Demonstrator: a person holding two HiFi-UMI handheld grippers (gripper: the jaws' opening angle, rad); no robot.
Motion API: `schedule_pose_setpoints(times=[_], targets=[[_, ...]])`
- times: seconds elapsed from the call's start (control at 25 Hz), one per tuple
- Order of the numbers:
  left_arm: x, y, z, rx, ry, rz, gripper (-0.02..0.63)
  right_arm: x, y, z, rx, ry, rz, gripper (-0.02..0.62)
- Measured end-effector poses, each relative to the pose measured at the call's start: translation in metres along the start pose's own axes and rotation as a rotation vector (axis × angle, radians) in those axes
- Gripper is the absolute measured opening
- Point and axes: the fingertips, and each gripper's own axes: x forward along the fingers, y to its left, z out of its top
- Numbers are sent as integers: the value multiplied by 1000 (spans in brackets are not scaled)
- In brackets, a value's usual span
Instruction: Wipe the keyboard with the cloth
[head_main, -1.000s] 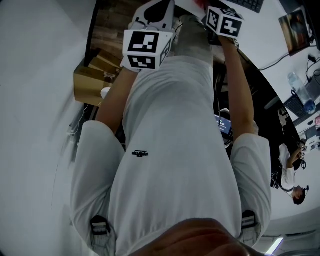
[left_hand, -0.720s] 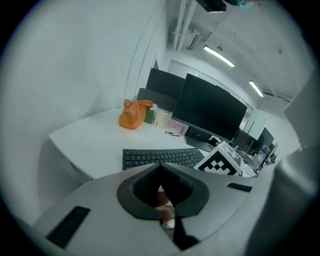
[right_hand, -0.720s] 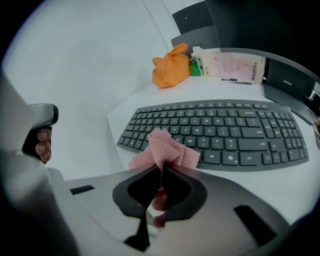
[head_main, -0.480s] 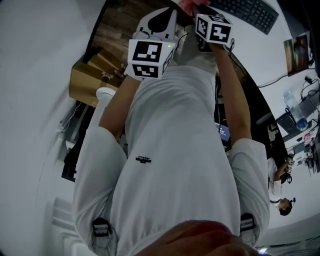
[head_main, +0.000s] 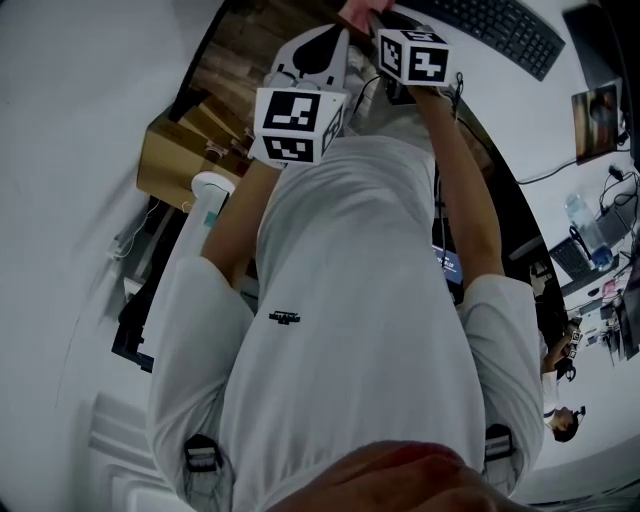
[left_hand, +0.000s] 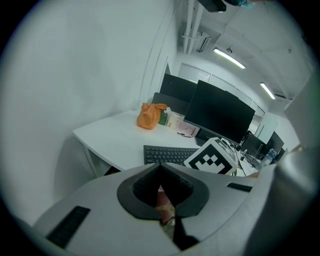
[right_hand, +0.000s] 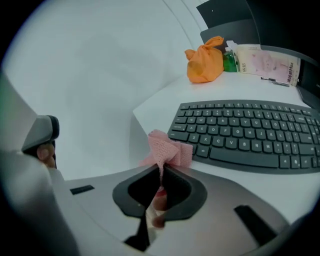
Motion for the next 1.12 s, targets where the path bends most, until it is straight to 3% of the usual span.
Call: schedule_pose_setpoints(times=[0.48,1.12], targets=[[-38,-20,26,-21,-52,-53,14,-106,20,15,-1,-169,-18,26],[-82,-87,94,148,-173,-238,14,-284,41,56,-67,-527,-126,25]])
